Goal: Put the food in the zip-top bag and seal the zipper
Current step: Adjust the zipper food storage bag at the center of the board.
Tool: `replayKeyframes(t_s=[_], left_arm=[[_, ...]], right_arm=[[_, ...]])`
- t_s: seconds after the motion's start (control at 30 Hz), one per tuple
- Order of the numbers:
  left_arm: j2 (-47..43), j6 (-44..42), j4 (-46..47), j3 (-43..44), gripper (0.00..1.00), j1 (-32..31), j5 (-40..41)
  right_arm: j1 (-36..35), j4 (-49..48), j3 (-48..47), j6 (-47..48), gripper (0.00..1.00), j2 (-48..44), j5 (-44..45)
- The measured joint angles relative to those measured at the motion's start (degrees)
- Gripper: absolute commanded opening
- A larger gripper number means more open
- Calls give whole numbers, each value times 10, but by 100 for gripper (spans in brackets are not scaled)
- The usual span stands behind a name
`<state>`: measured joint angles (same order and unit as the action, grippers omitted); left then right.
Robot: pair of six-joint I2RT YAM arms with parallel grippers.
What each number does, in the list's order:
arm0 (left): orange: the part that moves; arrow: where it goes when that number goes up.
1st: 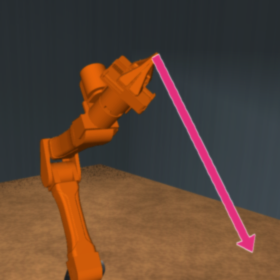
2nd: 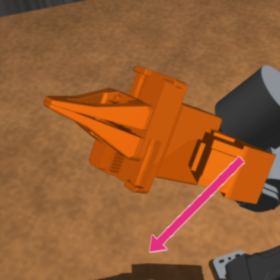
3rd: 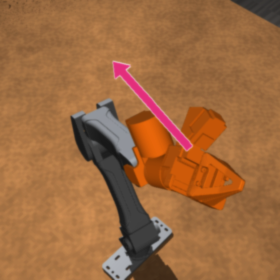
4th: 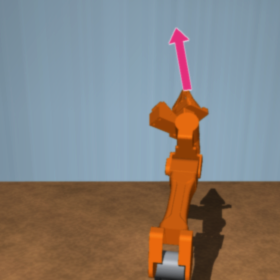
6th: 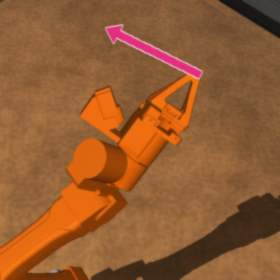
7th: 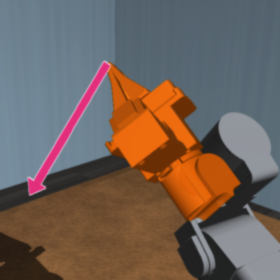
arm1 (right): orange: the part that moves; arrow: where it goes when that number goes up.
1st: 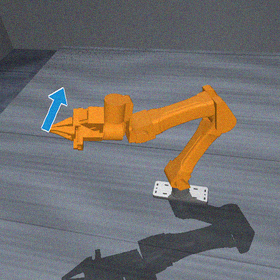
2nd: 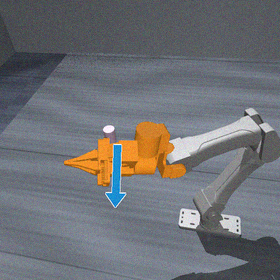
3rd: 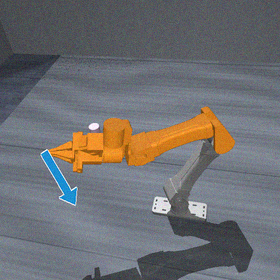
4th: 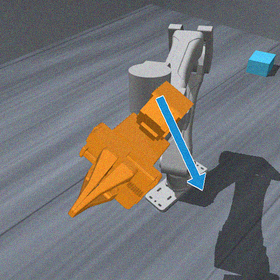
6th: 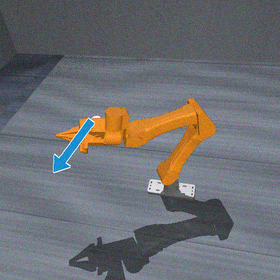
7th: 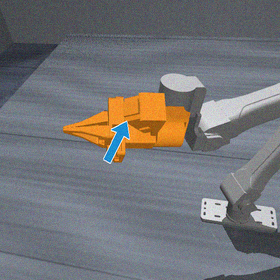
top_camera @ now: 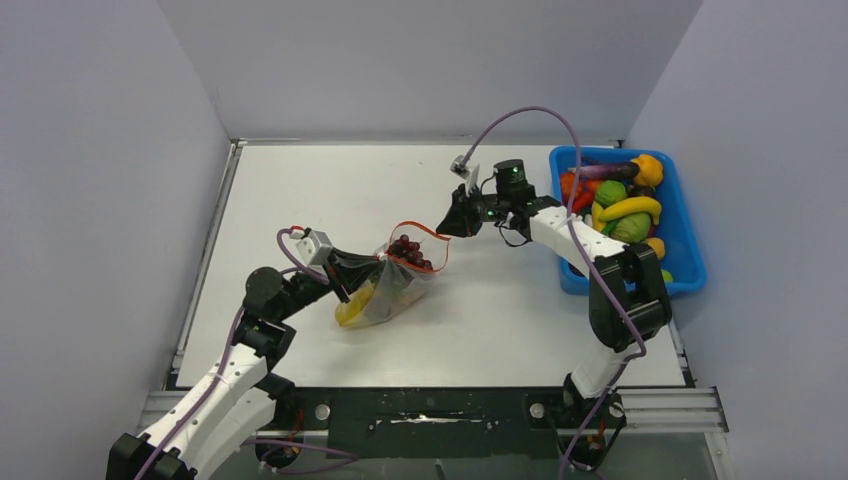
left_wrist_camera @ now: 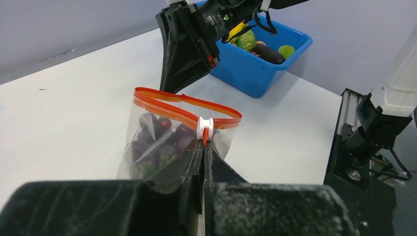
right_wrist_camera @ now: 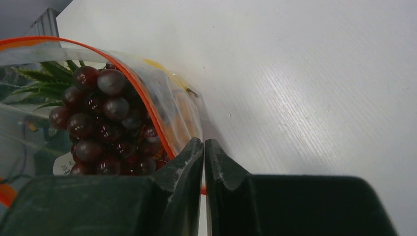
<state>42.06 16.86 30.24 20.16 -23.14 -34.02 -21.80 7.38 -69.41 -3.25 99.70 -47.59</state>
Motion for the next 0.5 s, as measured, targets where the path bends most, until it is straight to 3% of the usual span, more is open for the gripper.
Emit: replayKeyframes(t_s=[0.2, 0.5], left_arm=[[0, 0, 0, 0, 0, 2, 0], [0, 1, 5, -2, 0, 4, -1]], right_arm=[[8, 13, 12, 9, 46, -61, 17], [7, 12, 12, 12, 48, -73, -1]])
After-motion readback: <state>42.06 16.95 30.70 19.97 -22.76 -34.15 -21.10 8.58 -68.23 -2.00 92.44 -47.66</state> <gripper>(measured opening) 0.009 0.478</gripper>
